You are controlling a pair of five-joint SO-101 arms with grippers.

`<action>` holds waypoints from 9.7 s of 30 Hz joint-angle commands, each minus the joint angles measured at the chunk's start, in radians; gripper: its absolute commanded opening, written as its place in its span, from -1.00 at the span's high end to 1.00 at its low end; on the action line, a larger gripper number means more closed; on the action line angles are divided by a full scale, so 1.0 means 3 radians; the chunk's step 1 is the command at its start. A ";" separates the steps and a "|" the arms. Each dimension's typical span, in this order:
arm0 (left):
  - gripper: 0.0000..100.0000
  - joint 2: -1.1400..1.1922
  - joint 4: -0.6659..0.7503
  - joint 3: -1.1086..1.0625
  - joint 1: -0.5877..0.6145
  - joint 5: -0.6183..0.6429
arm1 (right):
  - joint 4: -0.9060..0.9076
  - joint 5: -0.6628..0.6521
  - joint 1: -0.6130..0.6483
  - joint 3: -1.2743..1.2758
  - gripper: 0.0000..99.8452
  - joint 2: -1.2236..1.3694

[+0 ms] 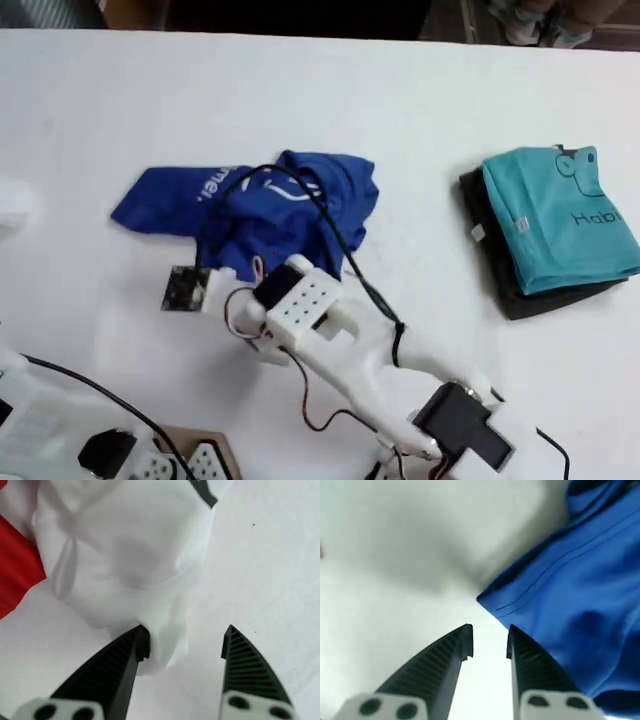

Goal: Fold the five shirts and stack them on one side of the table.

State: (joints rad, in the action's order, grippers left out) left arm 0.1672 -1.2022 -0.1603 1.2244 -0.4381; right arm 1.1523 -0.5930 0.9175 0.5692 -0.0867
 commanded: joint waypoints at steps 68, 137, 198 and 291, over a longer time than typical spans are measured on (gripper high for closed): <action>0.48 -0.0031 0.0000 0.0038 0.0000 -0.0010 | -0.0678 -0.0169 -0.0417 -0.0716 0.89 0.1143; 0.48 -0.0031 -0.0240 0.0043 -0.0317 -0.0005 | -0.0529 0.0164 0.0335 0.0476 0.44 -0.0263; 0.48 -0.0056 -0.1217 0.0708 -0.2435 0.0005 | -0.0882 -0.0496 -0.2677 -0.0655 0.96 -0.1690; 0.56 -0.0051 -0.0378 -0.0110 -0.3473 0.0000 | -0.1501 -0.0491 -0.2422 -0.0593 0.96 -0.0918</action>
State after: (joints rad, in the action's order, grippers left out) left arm 0.2102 -1.3802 -0.1818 0.1841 -0.4058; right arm 0.7258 -0.7357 0.1918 0.4219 -0.3583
